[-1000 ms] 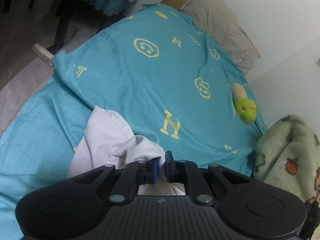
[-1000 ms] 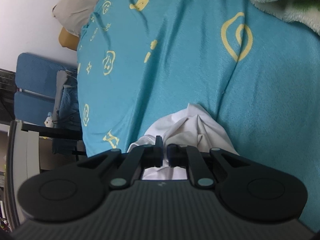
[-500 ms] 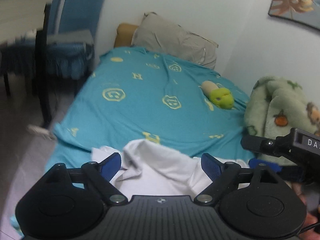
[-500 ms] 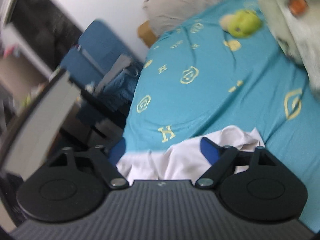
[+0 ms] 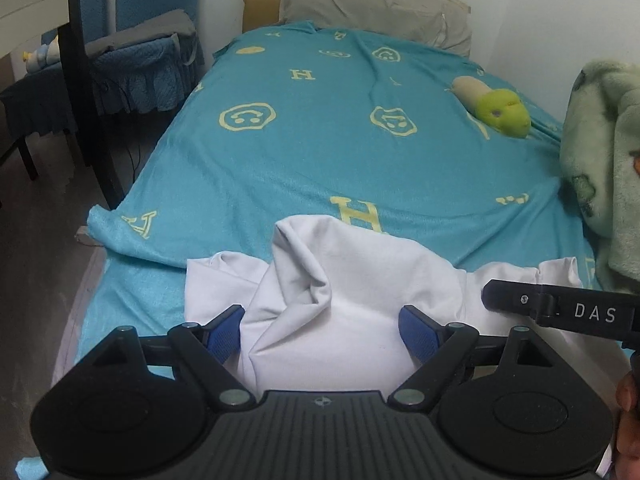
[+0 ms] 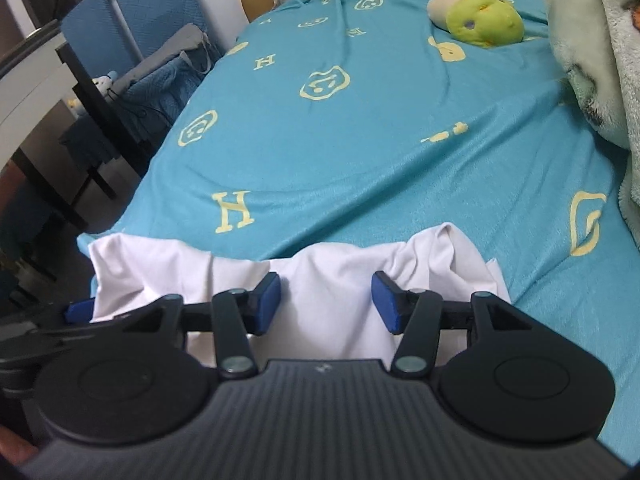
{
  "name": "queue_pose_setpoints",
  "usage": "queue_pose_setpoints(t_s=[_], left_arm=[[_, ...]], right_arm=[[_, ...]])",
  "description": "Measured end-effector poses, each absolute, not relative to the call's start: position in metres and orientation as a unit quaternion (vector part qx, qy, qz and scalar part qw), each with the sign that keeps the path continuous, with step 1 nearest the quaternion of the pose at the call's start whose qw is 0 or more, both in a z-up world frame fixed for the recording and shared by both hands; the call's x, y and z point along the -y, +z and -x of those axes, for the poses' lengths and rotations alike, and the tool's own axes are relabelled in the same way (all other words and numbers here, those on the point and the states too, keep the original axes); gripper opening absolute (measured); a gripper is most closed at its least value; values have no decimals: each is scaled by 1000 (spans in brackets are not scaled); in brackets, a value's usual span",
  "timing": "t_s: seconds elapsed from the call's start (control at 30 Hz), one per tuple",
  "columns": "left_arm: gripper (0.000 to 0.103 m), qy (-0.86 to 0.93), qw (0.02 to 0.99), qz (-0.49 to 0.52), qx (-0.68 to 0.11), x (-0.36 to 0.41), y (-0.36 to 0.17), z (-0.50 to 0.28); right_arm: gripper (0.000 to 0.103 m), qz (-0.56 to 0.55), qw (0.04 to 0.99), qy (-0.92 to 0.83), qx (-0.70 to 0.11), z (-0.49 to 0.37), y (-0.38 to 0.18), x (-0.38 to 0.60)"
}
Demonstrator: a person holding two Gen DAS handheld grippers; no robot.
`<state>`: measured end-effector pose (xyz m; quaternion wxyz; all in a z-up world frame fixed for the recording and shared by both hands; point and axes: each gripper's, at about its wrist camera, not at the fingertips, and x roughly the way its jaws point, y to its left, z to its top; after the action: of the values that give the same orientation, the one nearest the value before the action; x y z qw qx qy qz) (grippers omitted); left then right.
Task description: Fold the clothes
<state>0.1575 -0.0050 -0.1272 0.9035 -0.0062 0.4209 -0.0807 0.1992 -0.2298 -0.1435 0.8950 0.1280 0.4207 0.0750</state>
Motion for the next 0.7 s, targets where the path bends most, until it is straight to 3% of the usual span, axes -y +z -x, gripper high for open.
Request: queue_pose_setpoints(t_s=[0.33, 0.7], left_arm=[[83, -92, 922, -18, -374, 20, -93, -107], [85, -74, 905, -36, -417, 30, -109, -88]], right_arm=[[54, -124, 905, 74, -401, -154, -115, 225], [54, -91, 888, 65, -445, -131, -135, 218]])
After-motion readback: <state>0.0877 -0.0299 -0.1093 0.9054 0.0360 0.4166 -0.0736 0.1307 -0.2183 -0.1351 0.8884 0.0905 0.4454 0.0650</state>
